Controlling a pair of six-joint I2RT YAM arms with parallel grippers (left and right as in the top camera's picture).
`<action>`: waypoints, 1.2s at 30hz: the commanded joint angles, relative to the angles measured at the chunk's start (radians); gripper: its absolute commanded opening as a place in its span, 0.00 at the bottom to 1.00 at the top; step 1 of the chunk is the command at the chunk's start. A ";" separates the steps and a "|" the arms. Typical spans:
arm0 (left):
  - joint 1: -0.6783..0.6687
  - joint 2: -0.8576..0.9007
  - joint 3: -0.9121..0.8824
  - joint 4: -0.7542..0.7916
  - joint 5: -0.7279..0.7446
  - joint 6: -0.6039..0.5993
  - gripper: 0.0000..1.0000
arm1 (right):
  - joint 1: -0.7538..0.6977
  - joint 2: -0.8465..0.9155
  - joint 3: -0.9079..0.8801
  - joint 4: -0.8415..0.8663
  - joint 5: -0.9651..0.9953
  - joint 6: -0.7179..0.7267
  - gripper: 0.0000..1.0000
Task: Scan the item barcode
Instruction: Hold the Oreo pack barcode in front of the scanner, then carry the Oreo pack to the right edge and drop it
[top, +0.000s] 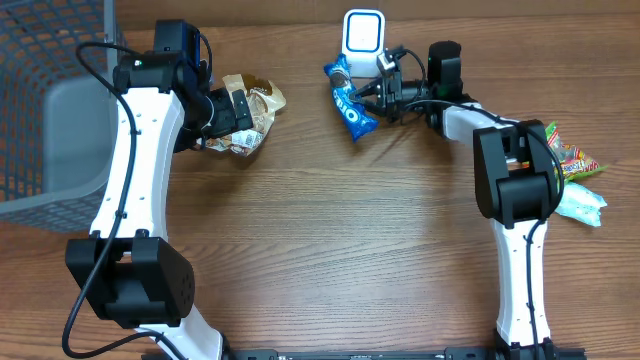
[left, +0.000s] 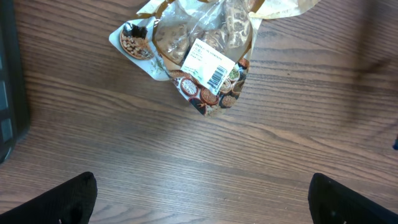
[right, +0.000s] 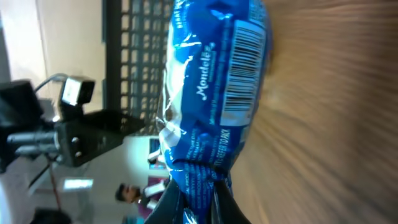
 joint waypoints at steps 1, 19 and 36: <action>-0.007 0.009 -0.003 0.000 0.006 -0.006 1.00 | 0.005 -0.089 0.012 -0.037 0.018 -0.163 0.04; -0.007 0.009 -0.003 0.000 0.006 -0.006 1.00 | 0.097 -0.675 0.012 -1.218 0.599 -0.927 0.04; -0.007 0.009 -0.003 0.000 0.006 -0.006 1.00 | -0.035 -0.983 0.003 -1.748 1.340 -0.732 0.04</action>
